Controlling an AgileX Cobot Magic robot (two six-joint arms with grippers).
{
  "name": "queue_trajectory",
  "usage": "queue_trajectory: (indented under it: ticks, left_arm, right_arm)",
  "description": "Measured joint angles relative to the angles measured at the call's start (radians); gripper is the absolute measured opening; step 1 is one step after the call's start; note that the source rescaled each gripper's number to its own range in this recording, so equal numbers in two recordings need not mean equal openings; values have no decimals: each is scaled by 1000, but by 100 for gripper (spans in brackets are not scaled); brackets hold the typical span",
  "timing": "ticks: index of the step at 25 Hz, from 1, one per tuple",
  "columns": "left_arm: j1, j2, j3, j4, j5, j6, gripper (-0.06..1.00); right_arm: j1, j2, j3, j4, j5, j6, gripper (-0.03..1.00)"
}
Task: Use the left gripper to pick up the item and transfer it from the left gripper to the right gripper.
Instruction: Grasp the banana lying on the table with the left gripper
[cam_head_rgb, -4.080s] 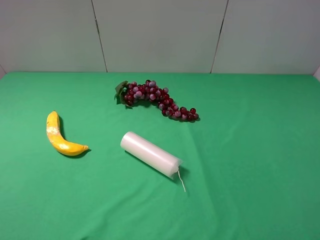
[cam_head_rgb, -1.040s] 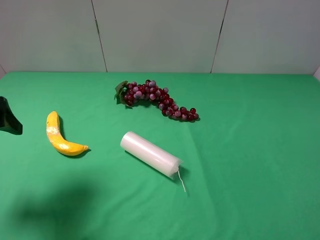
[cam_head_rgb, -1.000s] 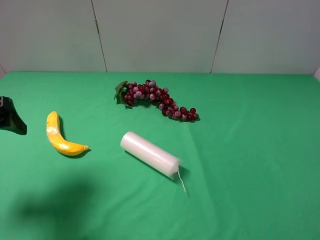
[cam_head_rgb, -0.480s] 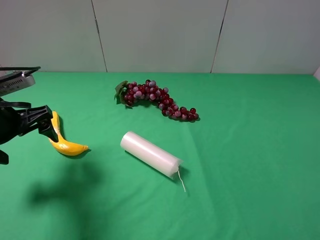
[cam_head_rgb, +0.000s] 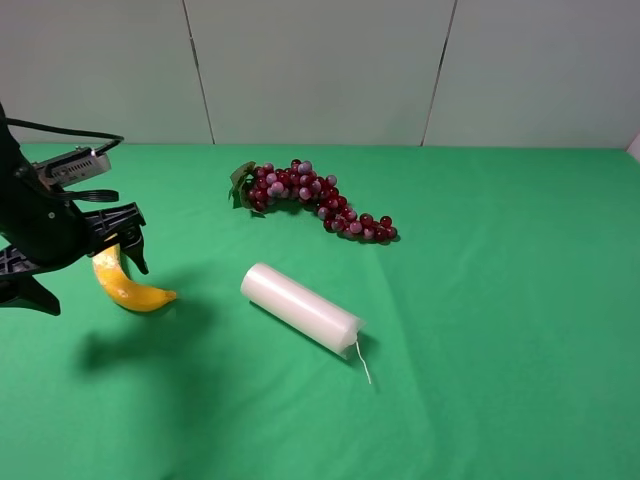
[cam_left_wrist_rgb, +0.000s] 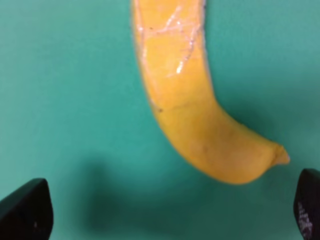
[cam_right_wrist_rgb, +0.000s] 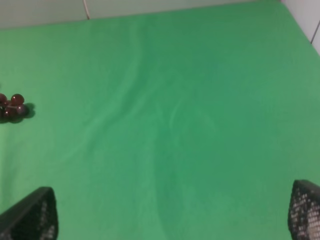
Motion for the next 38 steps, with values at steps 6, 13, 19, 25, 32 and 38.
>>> queue_trajectory:
  ticks: [6,13,19,25,32,38]
  left_arm:
    - [-21,84,-37,0,-33,-63,92]
    - [-41,152,-54,0,-68,-134,89]
    - [-45,180,-54,0,-82,-204,86]
    - [-45,205,-55,0,-89,-239,84]
    - [-45,208,-55,-1,-90,-259,73]
    - [-45,208,-55,-4,-89,-259,53]
  right_arm:
    - [0,0,0,0,0,0,100]
    - [0,0,0,0,0,0,100]
    - [0,0,0,0,0,0,100]
    - [0,0,0,0,0,0,100]
    - [0,0,0,0,0,0,100]
    - [0,0,0,0,0,0,100]
